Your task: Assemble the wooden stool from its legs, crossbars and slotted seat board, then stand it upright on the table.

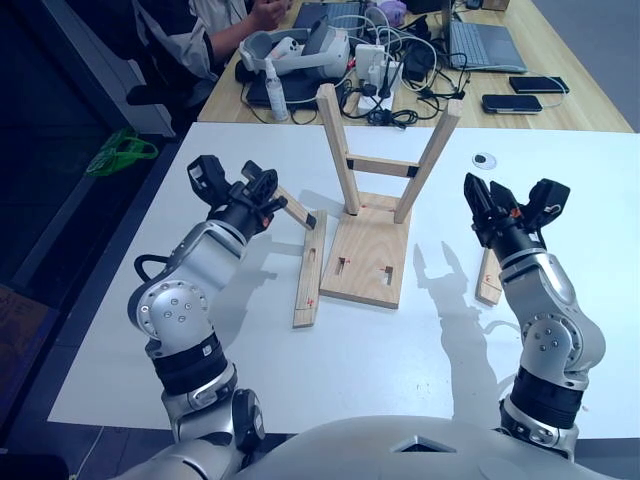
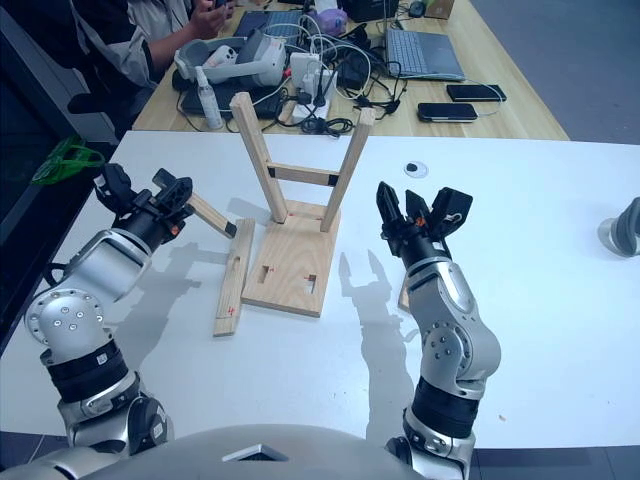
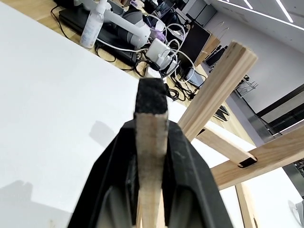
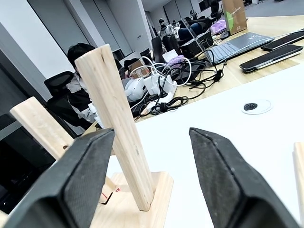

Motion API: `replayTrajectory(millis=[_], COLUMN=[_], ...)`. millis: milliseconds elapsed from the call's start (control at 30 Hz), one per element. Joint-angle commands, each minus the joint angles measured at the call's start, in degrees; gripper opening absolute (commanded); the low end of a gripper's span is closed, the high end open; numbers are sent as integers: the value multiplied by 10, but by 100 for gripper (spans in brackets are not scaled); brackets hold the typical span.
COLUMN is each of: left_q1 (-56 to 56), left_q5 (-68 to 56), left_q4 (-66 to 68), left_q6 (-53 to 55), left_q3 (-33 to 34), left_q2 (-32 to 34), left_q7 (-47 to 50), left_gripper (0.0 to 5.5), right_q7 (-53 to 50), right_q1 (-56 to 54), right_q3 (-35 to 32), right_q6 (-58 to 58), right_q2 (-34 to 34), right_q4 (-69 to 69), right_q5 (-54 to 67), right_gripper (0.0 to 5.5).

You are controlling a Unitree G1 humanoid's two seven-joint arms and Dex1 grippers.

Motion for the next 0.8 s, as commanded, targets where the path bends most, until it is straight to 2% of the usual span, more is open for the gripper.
replayTrajectory(millis=[33,167,400,633,800], left_q1=[58,90,66,82,105], left_q5=[16,33,83,184,205], left_q4=[2,19,52,53,27], left_q6=[-4,-33,-83,-121,-134], left_q3=[-15,-20,-63,-132,-132], left_q2=[2,-1,10,46,37], left_q7=[-23,-55,-114,-157,-152], left_gripper=[40,40,40,40,40], right_q7=[-10,-14,-24,-26,-23], right_q1=[12,11,-5,-14,-16], right_q3=[4,5,-4,-6,-8], right_q6=[-9,-13,-14,-16,-16], right_q2=[3,2,-6,-14,-23], right_q4=[5,8,22,33,35], right_q5=[2,5,10,13,13], right_gripper=[289,289,289,289,289])
